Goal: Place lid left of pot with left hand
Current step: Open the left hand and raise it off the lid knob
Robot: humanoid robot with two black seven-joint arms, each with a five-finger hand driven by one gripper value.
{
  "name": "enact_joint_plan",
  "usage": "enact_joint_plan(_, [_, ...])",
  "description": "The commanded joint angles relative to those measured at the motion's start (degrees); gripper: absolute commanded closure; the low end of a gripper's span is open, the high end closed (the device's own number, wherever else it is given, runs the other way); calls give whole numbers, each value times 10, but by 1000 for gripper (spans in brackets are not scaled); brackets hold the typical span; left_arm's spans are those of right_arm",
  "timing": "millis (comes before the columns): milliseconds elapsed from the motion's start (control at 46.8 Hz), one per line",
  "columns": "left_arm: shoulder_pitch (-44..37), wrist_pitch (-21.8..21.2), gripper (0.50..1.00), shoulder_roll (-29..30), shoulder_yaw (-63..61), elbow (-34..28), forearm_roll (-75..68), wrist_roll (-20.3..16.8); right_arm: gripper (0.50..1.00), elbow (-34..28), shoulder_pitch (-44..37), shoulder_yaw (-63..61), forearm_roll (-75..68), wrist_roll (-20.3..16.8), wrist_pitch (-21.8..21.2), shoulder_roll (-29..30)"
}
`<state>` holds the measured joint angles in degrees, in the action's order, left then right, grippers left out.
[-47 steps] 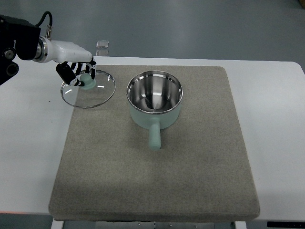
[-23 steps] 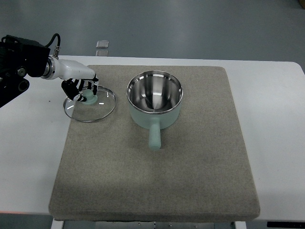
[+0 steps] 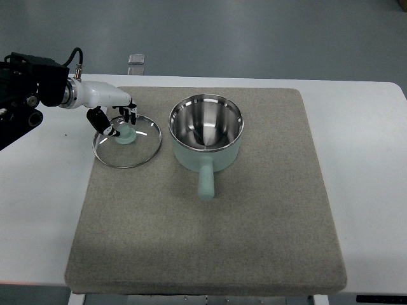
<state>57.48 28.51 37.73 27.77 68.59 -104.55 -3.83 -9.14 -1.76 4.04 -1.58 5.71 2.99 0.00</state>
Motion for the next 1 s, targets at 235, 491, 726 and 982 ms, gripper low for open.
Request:
enact_joint_plan(235, [-21,-106,504,1,-5,-22,60,0,579,0,0,0,0,0,0,0])
enact_joint_plan(491, [-24,-115,504,1,-7,-45,239,-1,577,0,0,0,0,1,0,0])
enact_joint_plan(726, [-24,-115,504,4,-5,-69,381,0,579,0,0,0,0,0,0,0])
enact_joint_plan(982, [-24,-116,504,2,0,-110,572,-1,579,0,0,0,0,0,0,0])
